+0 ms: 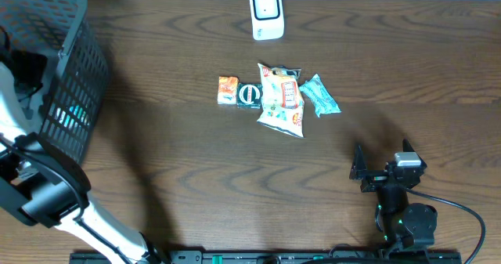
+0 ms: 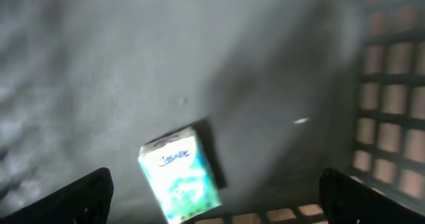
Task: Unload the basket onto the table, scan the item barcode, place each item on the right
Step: 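Move the left gripper back over the grey basket, then grasp the white tissue pack in the basket with the left gripper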
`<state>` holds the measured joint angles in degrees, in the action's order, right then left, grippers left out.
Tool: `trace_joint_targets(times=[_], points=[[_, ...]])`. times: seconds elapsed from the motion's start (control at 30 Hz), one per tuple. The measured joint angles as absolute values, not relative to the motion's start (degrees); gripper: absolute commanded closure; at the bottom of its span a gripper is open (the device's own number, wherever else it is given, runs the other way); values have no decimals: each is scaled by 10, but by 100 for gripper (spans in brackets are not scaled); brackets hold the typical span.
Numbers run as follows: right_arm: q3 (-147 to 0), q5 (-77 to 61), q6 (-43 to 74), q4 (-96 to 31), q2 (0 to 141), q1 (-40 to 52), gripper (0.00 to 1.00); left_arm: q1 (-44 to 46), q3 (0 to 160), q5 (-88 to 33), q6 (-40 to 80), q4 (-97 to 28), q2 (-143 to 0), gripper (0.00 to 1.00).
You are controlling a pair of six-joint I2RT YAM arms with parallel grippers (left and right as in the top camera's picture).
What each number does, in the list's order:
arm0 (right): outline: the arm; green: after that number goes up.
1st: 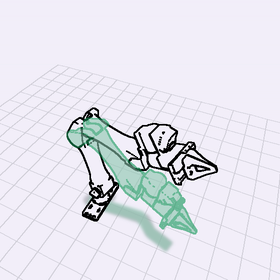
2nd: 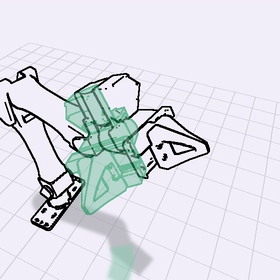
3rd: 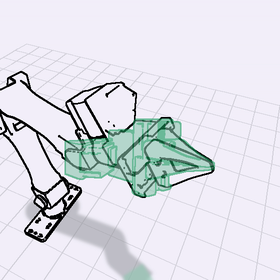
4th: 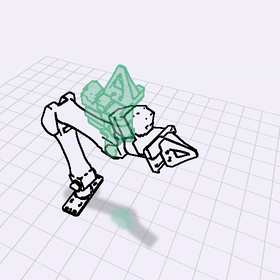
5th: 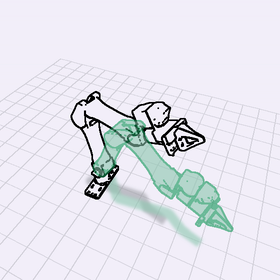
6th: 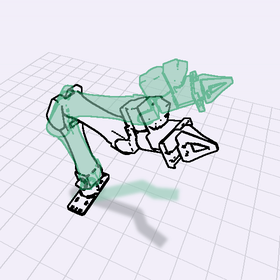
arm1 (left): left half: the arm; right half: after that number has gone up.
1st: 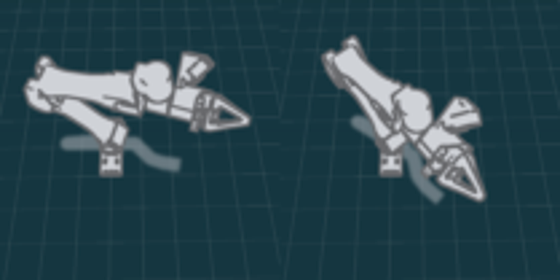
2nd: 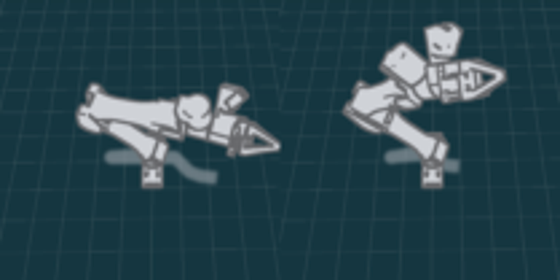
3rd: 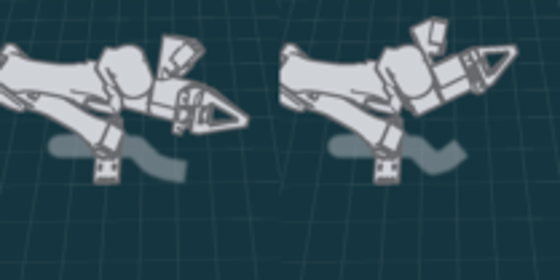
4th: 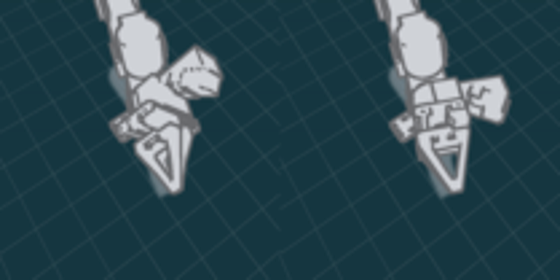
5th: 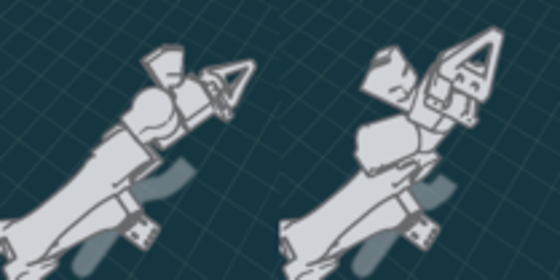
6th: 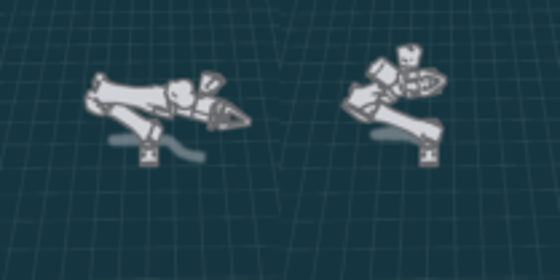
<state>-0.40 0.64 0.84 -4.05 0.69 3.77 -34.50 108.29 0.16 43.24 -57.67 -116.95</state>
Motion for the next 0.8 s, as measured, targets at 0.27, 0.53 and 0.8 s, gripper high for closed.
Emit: trace_joint_targets(times=[0.27, 0.53, 0.8], points=[[-4, 7, 8, -41, 7, 38, 1, -345, 1082, -14, 474, -596, -1221, 3], [-4, 6, 8, -41, 7, 38, 1, -345, 1077, -62, 482, -603, -1261, 3], [-4, 6, 8, -41, 7, 38, 1, -345, 1075, -72, 482, -607, -1286, 20]])
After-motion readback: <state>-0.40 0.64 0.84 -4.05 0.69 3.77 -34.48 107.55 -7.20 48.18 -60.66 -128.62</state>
